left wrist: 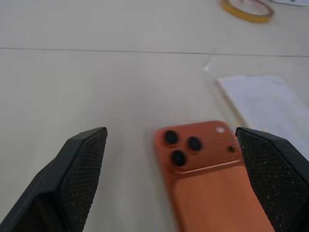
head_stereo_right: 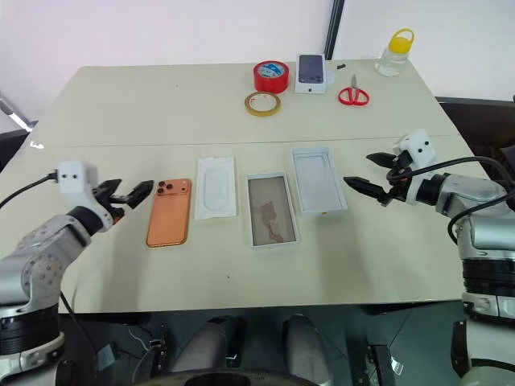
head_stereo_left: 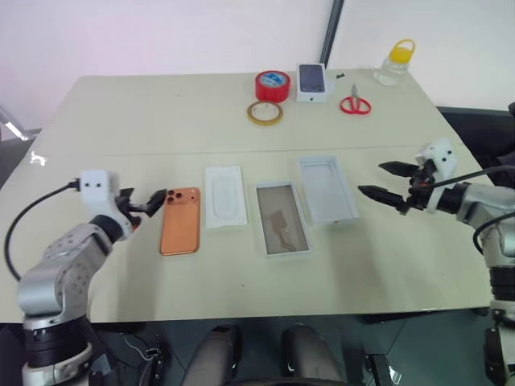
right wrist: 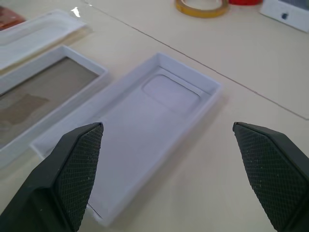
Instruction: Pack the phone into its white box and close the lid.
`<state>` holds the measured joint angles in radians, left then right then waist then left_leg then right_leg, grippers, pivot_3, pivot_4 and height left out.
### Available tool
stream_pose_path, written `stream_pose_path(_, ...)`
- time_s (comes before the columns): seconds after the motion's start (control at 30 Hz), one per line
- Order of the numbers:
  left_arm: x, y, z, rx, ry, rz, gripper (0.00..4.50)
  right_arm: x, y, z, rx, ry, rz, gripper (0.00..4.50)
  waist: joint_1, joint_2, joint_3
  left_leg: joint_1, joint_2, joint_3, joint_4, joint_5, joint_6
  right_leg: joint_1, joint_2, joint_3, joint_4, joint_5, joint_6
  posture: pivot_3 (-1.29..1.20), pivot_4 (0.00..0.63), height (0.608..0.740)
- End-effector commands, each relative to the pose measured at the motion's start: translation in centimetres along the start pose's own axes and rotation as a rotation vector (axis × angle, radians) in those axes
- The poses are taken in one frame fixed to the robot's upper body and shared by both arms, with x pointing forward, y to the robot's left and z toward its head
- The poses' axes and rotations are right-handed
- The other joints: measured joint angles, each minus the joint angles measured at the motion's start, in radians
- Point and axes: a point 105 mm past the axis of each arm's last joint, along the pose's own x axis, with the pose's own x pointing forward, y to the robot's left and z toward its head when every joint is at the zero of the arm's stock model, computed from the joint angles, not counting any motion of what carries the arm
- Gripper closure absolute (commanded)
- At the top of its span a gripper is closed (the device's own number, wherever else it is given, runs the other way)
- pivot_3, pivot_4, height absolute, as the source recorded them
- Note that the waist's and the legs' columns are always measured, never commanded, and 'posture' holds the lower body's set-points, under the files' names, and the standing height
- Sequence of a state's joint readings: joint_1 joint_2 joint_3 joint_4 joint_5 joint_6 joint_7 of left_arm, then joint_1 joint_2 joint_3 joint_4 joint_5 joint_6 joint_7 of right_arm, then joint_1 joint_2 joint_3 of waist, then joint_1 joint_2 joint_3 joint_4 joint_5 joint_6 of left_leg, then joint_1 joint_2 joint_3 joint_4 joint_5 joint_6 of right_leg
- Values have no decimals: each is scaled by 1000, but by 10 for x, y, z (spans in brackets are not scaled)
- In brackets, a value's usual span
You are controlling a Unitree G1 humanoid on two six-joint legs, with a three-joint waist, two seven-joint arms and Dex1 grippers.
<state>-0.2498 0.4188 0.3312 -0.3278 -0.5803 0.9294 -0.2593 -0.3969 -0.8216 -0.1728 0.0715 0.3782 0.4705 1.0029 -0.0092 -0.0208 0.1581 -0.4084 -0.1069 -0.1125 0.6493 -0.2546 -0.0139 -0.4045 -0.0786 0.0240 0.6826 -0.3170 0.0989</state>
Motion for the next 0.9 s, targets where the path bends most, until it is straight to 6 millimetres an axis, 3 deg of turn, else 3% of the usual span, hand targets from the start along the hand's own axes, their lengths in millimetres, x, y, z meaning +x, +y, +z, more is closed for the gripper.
stream_pose_path(0.03,17,-42,12,-75,9,-111,27,11,32,24,-119,-52,87,0,1,-1,0,0,0,0,0,0,0,0,0,0,0,0,0,0,150,740)
stream_pose_path(0.2,33,-62,4,-183,136,-141,27,19,77,38,-175,-83,209,0,-6,-1,0,0,0,0,0,0,0,-1,1,0,1,0,0,0,150,740)
stream_pose_path(0.33,34,-69,5,-226,161,-162,27,20,98,39,-189,-80,262,0,-2,-2,1,0,0,0,1,0,-1,0,1,0,1,0,0,0,150,740)
stream_pose_path(0.53,29,-58,-1,-245,218,-85,27,26,108,37,-182,-76,292,0,-1,-2,1,0,0,0,1,1,-1,0,1,0,1,0,0,0,150,740)
stream_pose_path(0.9,24,-71,-21,-275,332,-104,27,33,114,34,-173,-84,325,0,-1,-2,1,0,0,0,1,1,-1,0,1,0,1,0,0,0,150,740)
